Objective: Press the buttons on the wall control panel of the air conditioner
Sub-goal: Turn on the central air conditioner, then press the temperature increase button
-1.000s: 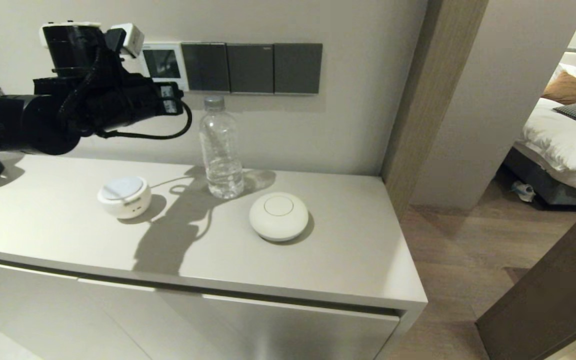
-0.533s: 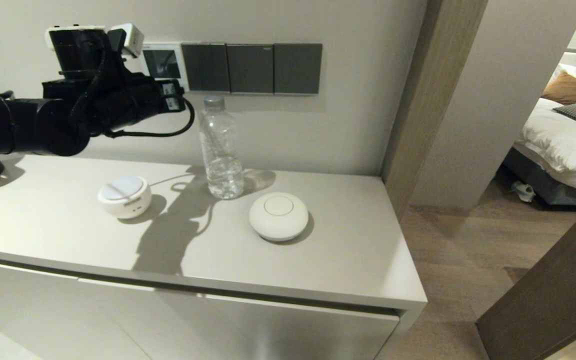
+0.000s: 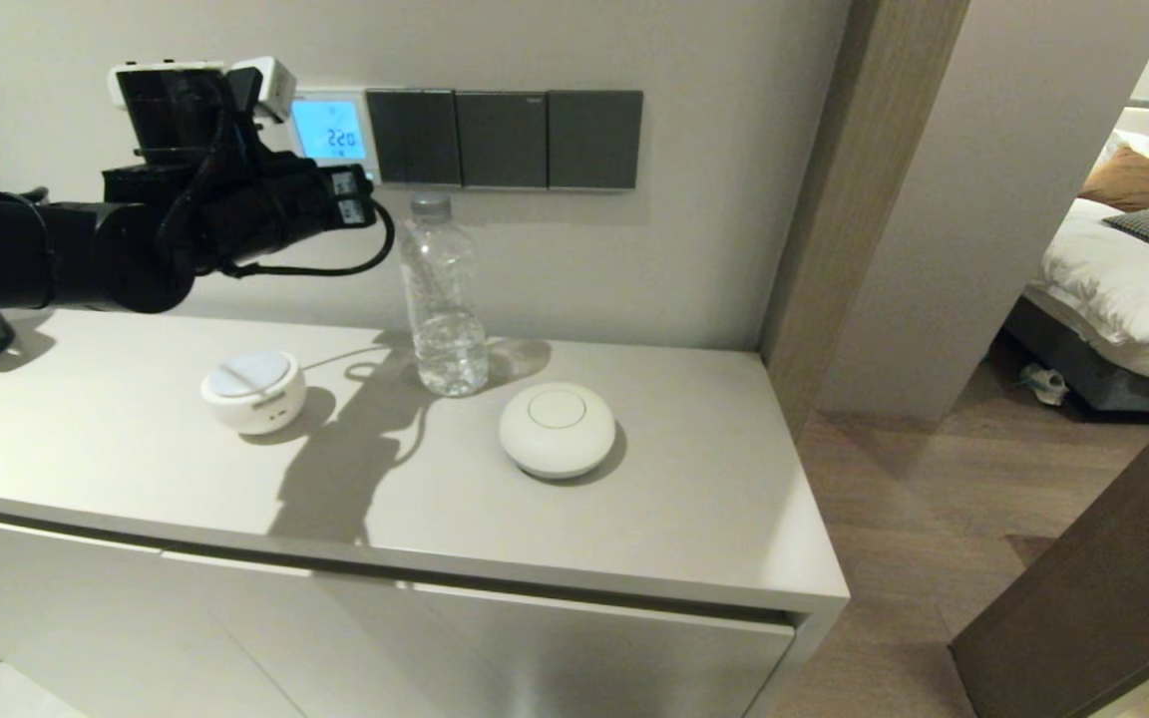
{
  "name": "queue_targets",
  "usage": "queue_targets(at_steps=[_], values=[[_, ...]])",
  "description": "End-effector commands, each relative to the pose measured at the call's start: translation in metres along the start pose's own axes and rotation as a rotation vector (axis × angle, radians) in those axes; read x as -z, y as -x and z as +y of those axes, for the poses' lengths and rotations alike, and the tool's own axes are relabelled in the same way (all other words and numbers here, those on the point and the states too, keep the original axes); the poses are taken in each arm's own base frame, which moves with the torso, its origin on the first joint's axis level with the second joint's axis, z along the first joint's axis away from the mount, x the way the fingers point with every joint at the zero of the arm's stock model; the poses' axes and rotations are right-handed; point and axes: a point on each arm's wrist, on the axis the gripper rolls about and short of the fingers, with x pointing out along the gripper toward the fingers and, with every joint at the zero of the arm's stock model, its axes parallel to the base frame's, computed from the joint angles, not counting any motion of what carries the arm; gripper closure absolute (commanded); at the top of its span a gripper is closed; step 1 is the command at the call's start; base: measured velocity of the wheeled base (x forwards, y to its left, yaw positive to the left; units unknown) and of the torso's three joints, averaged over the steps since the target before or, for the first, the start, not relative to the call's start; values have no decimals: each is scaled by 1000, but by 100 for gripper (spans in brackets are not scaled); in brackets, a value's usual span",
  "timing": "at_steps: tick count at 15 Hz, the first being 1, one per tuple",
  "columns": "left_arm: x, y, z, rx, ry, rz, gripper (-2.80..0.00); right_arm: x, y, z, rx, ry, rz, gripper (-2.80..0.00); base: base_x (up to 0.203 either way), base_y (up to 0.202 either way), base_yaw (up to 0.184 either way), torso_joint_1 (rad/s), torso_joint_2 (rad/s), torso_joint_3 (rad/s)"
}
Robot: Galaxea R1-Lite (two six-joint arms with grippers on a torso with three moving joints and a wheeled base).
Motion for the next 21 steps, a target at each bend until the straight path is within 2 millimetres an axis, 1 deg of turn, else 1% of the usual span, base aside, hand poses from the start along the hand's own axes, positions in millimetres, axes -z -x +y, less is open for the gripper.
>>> queue_targets(at_steps=[1, 4, 6, 11, 14, 21], values=[[-5, 5, -1, 2, 1, -14, 0, 1, 0, 0, 0, 0, 3, 0, 0, 0, 0, 0, 0, 0], [-18, 18, -3, 4, 9, -40, 0, 1, 0, 0, 0, 0, 3, 0, 0, 0, 0, 0, 0, 0], [-20, 23, -4, 2, 9, -40, 0, 1, 0, 0, 0, 0, 3, 0, 0, 0, 0, 0, 0, 0], [-18, 25, -2, -59, 7, -38, 0, 1, 0, 0, 0, 0, 3, 0, 0, 0, 0, 0, 0, 0], [-16, 26, 2, -72, 5, -30, 0, 1, 0, 0, 0, 0, 3, 0, 0, 0, 0, 0, 0, 0], [-9, 20, 4, -74, 6, -13, 0, 1, 0, 0, 0, 0, 3, 0, 0, 0, 0, 0, 0, 0]])
